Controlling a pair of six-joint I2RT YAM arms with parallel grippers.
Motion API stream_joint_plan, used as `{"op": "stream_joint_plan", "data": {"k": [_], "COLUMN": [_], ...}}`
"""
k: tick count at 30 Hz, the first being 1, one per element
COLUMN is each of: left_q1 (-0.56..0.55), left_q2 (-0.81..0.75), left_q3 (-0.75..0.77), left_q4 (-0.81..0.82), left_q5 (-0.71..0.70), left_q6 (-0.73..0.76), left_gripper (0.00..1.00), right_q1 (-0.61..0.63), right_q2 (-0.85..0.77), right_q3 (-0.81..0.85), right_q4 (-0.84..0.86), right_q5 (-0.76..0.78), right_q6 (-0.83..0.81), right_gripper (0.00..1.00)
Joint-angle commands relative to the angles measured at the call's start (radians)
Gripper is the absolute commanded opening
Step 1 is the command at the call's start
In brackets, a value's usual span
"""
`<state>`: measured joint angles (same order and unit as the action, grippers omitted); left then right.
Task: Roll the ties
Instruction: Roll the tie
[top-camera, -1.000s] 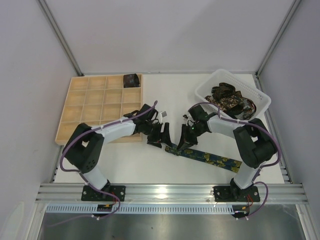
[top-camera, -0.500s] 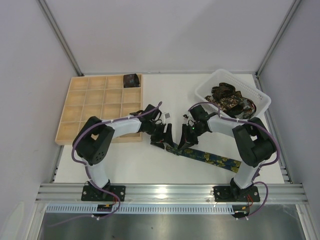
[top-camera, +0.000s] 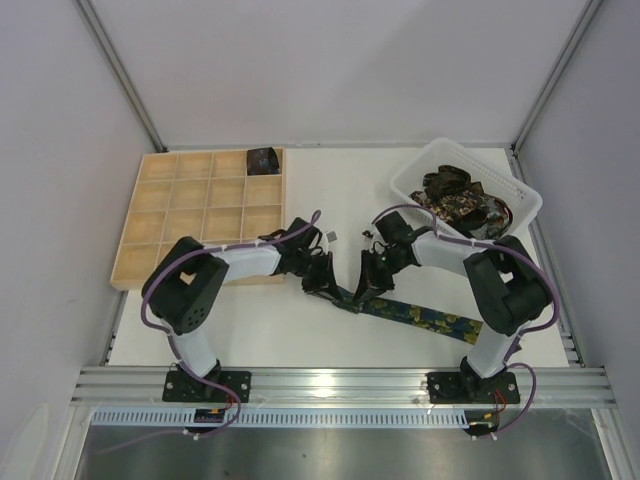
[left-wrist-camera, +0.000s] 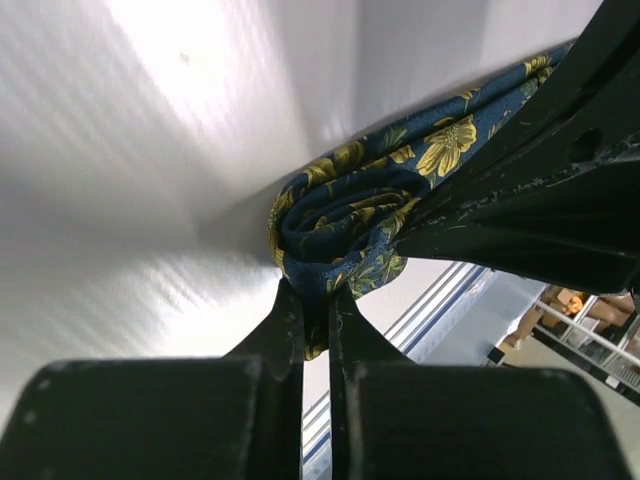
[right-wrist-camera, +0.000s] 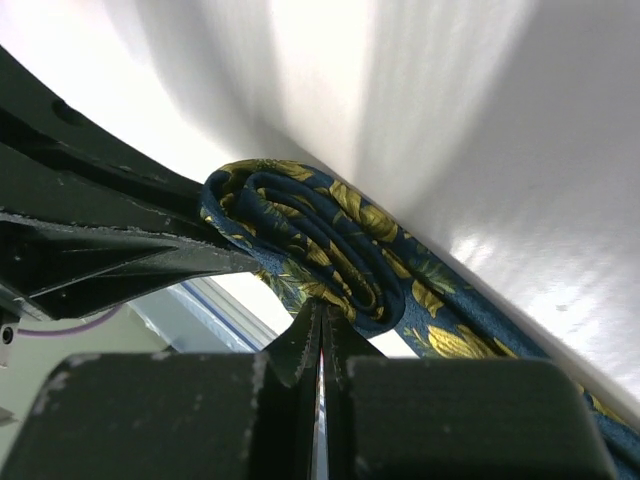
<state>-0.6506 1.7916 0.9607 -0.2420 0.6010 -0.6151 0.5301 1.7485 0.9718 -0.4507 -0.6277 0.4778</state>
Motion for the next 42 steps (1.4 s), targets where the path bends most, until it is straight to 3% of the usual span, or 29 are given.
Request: {"op": "stream_joint_plan", "data": {"k": [1,13,23,35,42], "left_q1": [-0.015,-0.032,-0.034,-0.035,-0.038], "left_q2": [-0.109,-0.564,-0.56,-0.667,-0.62], "left_q3": [-0.066,-0.327,-0.269,-0.31,-0.287], "left_q4": [0.035,-0.181,-0.289,-0.22,-0.246], "left_q5": [-0.061,-0.286,-0.369,-0.395,-0.418], "left_q6": [-0.04,-0.198,-0.235,-0.305,-0.299], "left_gripper": [0.01,0.0,0.0,0.0,0.0], "right_q1": [0.037,0.212,0.268,0.274,0.266], "right_q2": [-0.046,-0.153,-0.078,-0.026,0.0], "right_q3": [-0.008,-0.022,0.013,0.038,-0.004], "right_q4": [0.012,0.06,0.118,0.103,0.11], "right_q5": [0.052,0.089,0.094,0.123,0.186], "right_q6": [0.01,0.168,0.225,0.206,0.231], "right_gripper": [0.01,0.01,0.0,0.0,0.0]}}
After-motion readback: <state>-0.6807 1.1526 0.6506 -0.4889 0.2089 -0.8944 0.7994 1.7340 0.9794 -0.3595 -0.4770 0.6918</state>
